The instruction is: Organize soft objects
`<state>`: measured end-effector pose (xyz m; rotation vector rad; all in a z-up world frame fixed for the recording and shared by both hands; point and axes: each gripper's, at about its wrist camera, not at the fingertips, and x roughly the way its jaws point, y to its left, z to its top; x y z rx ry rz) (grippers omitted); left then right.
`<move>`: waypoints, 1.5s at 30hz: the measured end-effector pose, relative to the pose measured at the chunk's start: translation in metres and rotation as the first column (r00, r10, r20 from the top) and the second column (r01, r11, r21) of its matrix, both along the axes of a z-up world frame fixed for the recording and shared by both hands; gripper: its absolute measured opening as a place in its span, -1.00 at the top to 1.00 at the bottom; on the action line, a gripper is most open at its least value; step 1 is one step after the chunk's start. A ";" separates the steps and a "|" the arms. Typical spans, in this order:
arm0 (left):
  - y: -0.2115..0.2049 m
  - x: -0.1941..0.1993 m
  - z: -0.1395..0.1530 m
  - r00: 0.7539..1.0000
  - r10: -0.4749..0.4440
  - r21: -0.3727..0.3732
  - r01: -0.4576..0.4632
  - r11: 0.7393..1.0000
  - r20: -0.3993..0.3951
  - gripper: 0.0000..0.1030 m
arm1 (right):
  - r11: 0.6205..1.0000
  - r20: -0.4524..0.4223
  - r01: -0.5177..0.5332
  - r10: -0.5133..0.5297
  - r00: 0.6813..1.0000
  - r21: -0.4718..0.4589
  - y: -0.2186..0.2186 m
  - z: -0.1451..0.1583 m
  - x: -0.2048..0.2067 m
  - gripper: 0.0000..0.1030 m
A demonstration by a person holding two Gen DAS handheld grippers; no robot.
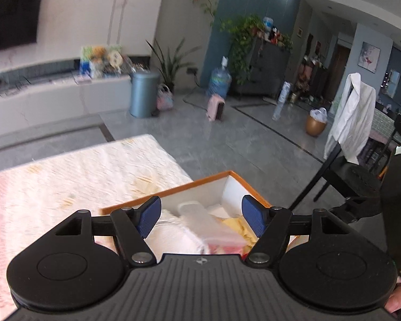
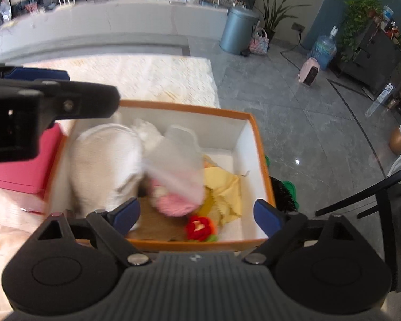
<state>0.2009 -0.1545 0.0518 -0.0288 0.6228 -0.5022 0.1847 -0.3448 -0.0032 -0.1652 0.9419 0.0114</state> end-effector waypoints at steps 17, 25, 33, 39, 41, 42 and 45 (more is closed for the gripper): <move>0.078 -0.105 0.005 0.939 0.238 0.138 -0.277 0.951 0.247 -0.67 | 0.992 0.281 0.022 -0.057 0.958 0.126 0.086 0.035 -0.082 -0.93; 0.110 -0.130 -0.016 0.897 0.366 0.121 -0.403 0.907 0.247 -0.81 | 0.995 0.381 0.005 -0.044 0.923 0.104 0.116 0.035 -0.115 -0.94; 0.126 -0.148 -0.038 0.866 0.428 0.113 -0.467 0.877 0.258 -0.94 | 0.989 0.403 0.003 -0.063 0.913 0.149 0.120 0.007 -0.136 -0.95; 0.131 -0.157 -0.055 0.880 0.433 0.130 -0.461 0.878 0.195 -0.96 | 0.989 0.393 0.021 -0.078 0.916 0.147 0.125 -0.011 -0.144 -0.95; 0.130 -0.157 -0.056 0.879 0.441 0.141 -0.467 0.873 0.184 -0.96 | 0.990 0.391 0.022 -0.076 0.917 0.140 0.126 -0.016 -0.145 -0.95; 0.131 -0.157 -0.058 0.878 0.443 0.143 -0.469 0.871 0.181 -0.96 | 0.989 0.389 0.018 -0.074 0.918 0.146 0.126 -0.018 -0.145 -0.95; 0.130 -0.158 -0.061 0.875 0.452 0.137 -0.476 0.869 0.175 -0.96 | 0.985 0.381 0.018 -0.082 0.921 0.169 0.125 -0.022 -0.146 -0.95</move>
